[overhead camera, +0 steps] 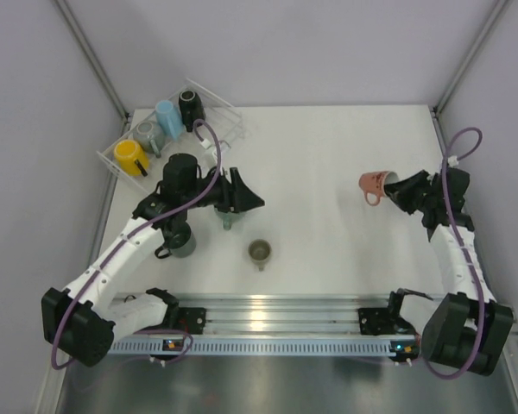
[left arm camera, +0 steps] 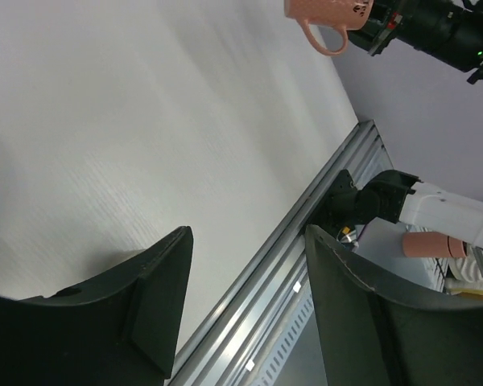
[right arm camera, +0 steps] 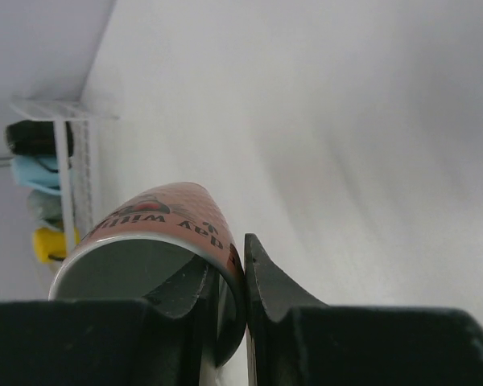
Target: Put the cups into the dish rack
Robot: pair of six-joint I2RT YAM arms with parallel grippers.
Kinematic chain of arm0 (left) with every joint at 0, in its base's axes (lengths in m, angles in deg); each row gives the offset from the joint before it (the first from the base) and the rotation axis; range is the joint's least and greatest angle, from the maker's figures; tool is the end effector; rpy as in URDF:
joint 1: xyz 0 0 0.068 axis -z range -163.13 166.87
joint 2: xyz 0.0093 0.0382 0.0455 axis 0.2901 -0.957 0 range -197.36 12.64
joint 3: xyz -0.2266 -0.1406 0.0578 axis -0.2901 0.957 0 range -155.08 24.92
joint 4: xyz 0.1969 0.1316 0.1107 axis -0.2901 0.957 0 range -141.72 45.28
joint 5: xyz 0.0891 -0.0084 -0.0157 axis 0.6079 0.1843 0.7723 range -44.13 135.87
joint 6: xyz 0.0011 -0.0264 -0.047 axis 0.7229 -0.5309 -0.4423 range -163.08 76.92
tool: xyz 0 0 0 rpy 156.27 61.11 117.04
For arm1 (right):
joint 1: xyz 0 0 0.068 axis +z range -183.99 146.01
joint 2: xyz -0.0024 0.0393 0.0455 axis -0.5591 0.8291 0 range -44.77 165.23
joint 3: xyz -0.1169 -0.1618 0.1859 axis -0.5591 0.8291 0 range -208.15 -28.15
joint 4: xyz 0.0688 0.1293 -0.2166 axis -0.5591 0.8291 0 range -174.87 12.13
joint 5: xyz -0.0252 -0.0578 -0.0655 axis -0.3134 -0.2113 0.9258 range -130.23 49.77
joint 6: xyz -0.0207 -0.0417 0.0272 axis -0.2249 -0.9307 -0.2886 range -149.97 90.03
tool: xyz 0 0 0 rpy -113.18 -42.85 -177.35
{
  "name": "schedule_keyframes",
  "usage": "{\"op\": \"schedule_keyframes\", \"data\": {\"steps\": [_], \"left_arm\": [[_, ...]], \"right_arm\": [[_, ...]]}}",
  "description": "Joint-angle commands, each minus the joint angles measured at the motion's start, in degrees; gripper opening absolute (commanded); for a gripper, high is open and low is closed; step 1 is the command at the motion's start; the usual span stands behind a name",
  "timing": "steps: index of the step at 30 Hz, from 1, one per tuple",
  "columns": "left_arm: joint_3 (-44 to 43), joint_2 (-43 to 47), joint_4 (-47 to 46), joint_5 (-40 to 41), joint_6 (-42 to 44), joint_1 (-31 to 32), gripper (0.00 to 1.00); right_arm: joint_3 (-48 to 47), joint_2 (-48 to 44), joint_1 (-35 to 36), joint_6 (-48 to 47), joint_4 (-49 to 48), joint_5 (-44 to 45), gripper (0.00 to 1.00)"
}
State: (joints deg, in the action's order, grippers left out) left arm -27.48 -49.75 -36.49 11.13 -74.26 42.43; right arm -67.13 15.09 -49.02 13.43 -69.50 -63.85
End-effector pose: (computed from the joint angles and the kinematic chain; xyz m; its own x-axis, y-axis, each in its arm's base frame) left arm 0.2101 -0.1231 0.3201 -0.7532 -0.1114 -0.6483 0.5023 0.5390 -0.6762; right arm 0.2199 -0.0442 0.2475 -0.4661 0.7769 -0.4232 0.3382 0.5985 0.7262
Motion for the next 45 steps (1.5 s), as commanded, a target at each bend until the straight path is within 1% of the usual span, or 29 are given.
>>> {"op": "schedule_keyframes", "data": {"steps": [1,3,4,5,7,10,11,12,16,19,23,28,29,34,39,45], "left_arm": [[-0.2,1.2,-11.6,-4.5,-4.8,0.1,0.64],[0.8,1.5,-14.3,-6.4,-7.5,0.1,0.64],[1.1,1.8,-17.3,-6.5,-8.0,0.2,0.64],[1.3,1.8,-17.9,-5.6,-8.1,0.2,0.64],[1.2,1.3,-18.7,-5.9,-8.1,0.2,0.65],[-0.6,0.1,-19.6,-7.4,-9.7,0.3,0.65],[-0.9,-0.1,-20.0,-7.4,-10.2,0.5,0.65],[-1.0,-0.1,-20.7,-7.0,-10.8,0.5,0.65],[0.4,1.0,-27.3,-4.8,-15.0,3.3,0.66],[1.2,0.8,-30.2,-1.7,-14.8,6.6,0.67],[1.6,-1.4,-33.8,-0.7,-14.3,10.2,0.67],[0.7,-4.8,-39.3,0.4,-13.9,13.6,0.67],[0.3,-5.3,-40.2,0.8,-13.8,13.9,0.67],[-2.4,-7.7,-40.3,2.7,-12.6,14.6,0.68],[-3.4,-10.9,-41.6,2.2,-11.6,14.6,0.68],[-5.4,-14.2,-44.8,0.8,-13.3,14.6,0.66]], "right_arm": [[-1.4,-2.0,3.7,9.2,-14.7,-9.3,0.00],[-1.2,-1.9,5.3,12.8,-20.5,-10.7,0.00],[-0.9,-1.9,6.9,14.1,-22.6,-11.6,0.00],[-0.5,-1.8,7.9,17.0,-28.3,-12.3,0.00],[0.6,-1.5,10.4,19.2,-32.0,-12.9,0.00],[2.3,-1.0,13.2,23.9,-40.7,-13.5,0.00],[2.9,-0.8,13.9,27.4,-43.2,-13.5,0.00],[3.6,-0.4,15.8,29.0,-48.1,-13.5,0.00],[4.3,1.1,21.2,36.0,-57.0,-13.6,0.00],[5.3,2.0,23.4,39.3,-63.5,-13.6,0.00],[6.0,2.6,25.2,42.6,-67.7,-13.7,0.00],[5.5,4.5,28.2,43.8,-70.8,-12.9,0.00],[5.4,5.0,28.9,44.3,-73.4,-12.8,0.00],[5.1,9.2,31.5,47.8,-79.9,-12.3,0.00],[3.7,12.0,34.5,46.9,-80.7,-11.7,0.00],[2.5,14.8,37.3,44.9,-80.4,-10.3,0.00]]}}
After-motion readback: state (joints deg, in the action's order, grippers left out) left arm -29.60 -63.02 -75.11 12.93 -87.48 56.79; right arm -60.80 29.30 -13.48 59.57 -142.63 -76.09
